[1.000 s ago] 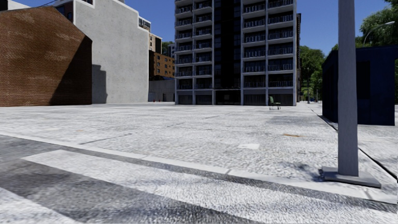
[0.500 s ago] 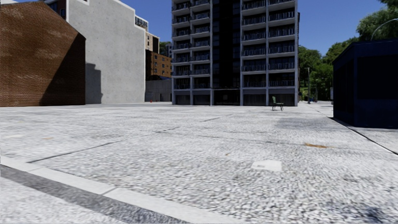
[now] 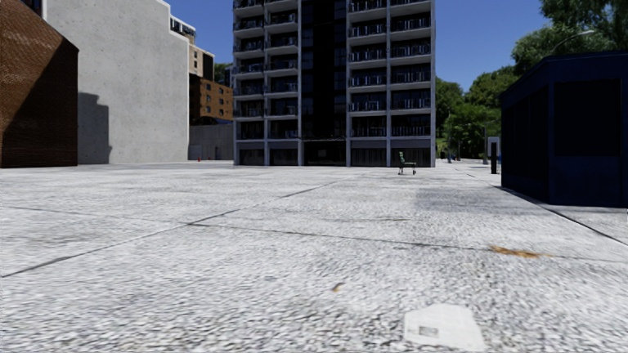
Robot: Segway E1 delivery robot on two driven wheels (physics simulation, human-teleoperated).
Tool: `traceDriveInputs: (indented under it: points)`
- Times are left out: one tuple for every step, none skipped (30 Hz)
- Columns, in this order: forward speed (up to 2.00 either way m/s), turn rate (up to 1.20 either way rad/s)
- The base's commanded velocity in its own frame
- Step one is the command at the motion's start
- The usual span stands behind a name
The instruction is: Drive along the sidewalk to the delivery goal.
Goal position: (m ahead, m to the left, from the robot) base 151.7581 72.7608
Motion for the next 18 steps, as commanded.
traceDriveInputs:
  points:
    - [1.95,-0.37]
    - [1.95,-0.37]
    - [1.95,-0.37]
    - [1.95,-0.37]
    - [1.95,-0.37]
    - [1.95,-0.37]
    - [1.95,-0.37]
    - [1.95,-0.37]
    - [1.95,-0.37]
    - [1.95,-0.37]
    - [1.95,-0.37]
    - [1.95,-0.37]
    - [1.94,-0.37]
    - [1.94,-0.37]
    - [1.93,-0.37]
    - [1.93,-0.37]
    - [1.93,-0.37]
    - [1.92,-0.37]
